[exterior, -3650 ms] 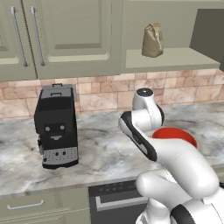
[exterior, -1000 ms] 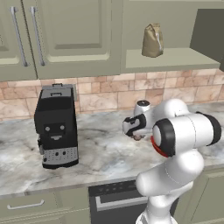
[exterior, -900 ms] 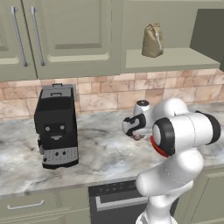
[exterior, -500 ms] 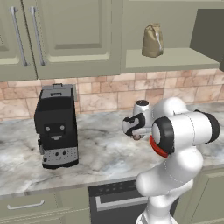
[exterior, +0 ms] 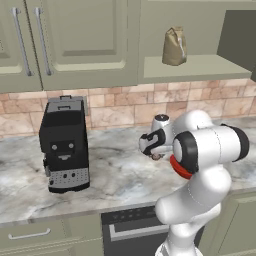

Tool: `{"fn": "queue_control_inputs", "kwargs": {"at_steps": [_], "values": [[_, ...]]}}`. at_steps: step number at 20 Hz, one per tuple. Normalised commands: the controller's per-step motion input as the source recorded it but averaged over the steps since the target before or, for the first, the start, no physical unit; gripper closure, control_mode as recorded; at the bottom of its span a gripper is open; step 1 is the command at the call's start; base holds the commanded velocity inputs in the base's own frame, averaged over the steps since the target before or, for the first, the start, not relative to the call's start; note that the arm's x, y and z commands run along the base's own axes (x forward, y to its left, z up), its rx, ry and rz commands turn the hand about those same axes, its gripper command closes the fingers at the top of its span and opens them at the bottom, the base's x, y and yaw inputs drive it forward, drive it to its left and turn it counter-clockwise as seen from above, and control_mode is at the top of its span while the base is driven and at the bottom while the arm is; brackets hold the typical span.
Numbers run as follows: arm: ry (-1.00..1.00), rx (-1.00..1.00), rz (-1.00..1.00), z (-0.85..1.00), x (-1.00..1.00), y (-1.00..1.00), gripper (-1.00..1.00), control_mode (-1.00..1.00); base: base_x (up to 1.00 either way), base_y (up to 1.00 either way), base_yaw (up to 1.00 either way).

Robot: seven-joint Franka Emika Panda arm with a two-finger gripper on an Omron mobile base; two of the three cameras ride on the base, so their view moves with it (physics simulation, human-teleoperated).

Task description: Pick the egg and butter from the fridge and place them by the bowl for mixing.

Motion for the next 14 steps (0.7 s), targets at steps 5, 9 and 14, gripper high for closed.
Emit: {"fn": "queue_control_inputs", "kwargs": {"at_steps": [5, 9, 14], "values": [[0.0, 0.0, 0.0, -0.13, 0.0, 0.0, -1.0, -1.0, 0.0, 0.0, 0.0], [0.0, 0.0, 0.0, -0.02, -0.04, -0.01, -1.0, -1.0, 0.0, 0.0, 0.0], [-0.04, 0.0, 0.0, 0.06, -0.1, -0.04, -1.0, -1.0, 0.0, 0.0, 0.0]]}}
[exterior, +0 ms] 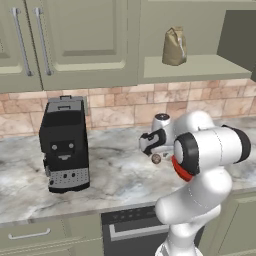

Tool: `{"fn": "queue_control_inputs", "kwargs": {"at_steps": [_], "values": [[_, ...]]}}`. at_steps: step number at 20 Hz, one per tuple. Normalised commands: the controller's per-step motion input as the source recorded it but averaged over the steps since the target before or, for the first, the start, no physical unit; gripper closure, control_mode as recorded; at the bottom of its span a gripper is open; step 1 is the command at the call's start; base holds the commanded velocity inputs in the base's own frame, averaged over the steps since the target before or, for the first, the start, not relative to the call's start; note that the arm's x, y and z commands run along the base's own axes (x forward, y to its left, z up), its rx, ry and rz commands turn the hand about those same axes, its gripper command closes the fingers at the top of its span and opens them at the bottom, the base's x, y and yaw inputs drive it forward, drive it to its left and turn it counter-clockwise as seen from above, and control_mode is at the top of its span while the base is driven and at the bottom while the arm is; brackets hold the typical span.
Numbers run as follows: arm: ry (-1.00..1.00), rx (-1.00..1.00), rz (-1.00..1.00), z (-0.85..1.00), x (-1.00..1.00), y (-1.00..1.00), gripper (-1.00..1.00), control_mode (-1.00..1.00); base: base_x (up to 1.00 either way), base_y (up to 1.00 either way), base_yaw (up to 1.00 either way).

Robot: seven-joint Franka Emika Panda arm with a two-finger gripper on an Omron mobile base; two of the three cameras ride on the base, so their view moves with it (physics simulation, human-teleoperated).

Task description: Pick the egg and butter from the fridge and place them by the bowl for mixing.

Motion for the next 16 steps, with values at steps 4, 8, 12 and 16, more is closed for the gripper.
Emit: {"fn": "queue_control_inputs", "kwargs": {"at_steps": [4, 8, 12, 16], "values": [[-0.07, 0.0, 0.0, 0.11, -0.15, -0.06, -1.0, -1.0, 0.0, 0.0, 0.0], [-0.1, 0.0, 0.0, 0.25, -0.14, -0.06, -1.0, -1.0, 0.0, 0.0, 0.0], [-0.13, 0.0, 0.0, 0.33, -0.28, -0.09, -1.0, -1.0, 0.0, 0.0, 0.0], [-0.17, 0.0, 0.02, 0.37, -0.44, -0.07, -1.0, -1.0, 0.0, 0.0, 0.0]]}}
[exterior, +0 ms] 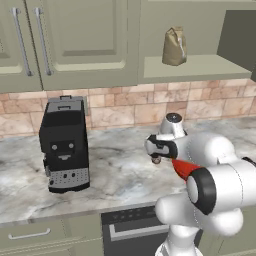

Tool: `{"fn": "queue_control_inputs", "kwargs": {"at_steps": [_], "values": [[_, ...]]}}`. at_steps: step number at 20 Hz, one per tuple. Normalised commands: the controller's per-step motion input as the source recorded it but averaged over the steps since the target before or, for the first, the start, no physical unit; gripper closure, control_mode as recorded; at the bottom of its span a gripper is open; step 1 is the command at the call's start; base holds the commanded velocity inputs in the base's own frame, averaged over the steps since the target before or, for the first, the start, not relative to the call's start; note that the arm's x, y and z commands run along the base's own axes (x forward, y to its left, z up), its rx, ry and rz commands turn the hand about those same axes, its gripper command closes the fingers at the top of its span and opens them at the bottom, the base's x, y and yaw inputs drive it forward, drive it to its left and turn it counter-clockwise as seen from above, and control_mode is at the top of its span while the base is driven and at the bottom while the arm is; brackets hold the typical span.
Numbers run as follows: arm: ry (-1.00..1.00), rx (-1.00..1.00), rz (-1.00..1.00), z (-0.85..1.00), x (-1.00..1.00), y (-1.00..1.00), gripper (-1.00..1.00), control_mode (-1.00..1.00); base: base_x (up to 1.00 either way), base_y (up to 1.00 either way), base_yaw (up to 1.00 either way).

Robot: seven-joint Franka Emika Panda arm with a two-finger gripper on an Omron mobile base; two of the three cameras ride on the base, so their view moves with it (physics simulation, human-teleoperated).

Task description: Pick the egg and butter from the fridge and place them by the bowl for mixing.

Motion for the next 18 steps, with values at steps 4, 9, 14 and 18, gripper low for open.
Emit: {"fn": "queue_control_inputs", "kwargs": {"at_steps": [4, 9, 14, 18], "values": [[-0.05, 0.0, 0.05, 0.34, -0.47, -0.04, -1.0, -1.0, 0.0, 0.0, 0.0], [0.0, 0.0, 0.09, 0.42, -0.48, -0.12, -1.0, -1.0, 0.0, 0.0, 0.0], [0.0, 0.0, 0.07, 0.41, -0.56, -0.03, -1.0, -1.0, 0.0, 0.0, 0.0], [-0.02, 0.0, 0.03, 0.35, -0.57, -0.02, -1.0, -1.0, 0.0, 0.0, 0.0]]}}
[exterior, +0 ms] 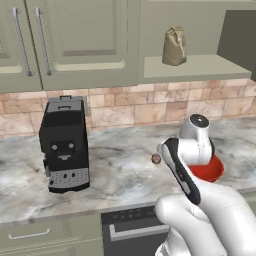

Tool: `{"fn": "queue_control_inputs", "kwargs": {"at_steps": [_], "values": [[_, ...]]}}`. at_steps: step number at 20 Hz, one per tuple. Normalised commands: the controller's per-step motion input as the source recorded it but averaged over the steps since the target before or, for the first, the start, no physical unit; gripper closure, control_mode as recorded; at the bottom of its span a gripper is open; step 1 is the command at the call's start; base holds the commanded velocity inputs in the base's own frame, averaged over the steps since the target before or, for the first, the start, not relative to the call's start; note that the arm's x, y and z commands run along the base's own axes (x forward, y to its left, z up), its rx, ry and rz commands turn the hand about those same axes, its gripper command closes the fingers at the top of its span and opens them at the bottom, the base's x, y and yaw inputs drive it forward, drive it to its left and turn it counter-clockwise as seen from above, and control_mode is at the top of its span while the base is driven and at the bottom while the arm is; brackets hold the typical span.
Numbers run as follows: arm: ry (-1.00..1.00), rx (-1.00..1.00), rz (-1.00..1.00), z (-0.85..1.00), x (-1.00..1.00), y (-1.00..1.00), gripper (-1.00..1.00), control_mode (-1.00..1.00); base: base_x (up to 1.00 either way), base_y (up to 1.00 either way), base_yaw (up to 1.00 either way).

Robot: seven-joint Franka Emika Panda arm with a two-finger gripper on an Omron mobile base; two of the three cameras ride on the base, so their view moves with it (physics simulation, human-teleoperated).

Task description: Pick the egg and butter from the fridge and place them by the bowl for mixing.

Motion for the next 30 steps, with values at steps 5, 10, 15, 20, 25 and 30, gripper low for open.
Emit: {"fn": "queue_control_inputs", "kwargs": {"at_steps": [5, 10, 15, 20, 25, 30], "values": [[-0.02, -0.02, 0.0, 0.23, -0.5, 0.0, -1.0, -1.0, 0.0, 0.0, 0.0], [-0.04, 0.0, 0.01, 0.25, -0.49, -0.08, -1.0, -1.0, 0.0, 0.0, 0.0], [-0.1, 0.0, 0.07, 0.35, -0.48, -0.05, -1.0, -1.0, 0.0, 0.0, 0.0], [-0.06, 0.0, 0.12, 0.43, -0.46, -0.04, -1.0, -1.0, 0.0, 0.0, 0.0], [-0.05, 0.0, 0.07, 0.29, -0.41, -0.08, -1.0, -1.0, 0.0, 0.0, 0.0], [0.0, 0.0, 0.0, 0.0, -0.03, 0.0, -1.0, 1.0, 0.0, 0.0, 0.0]]}}
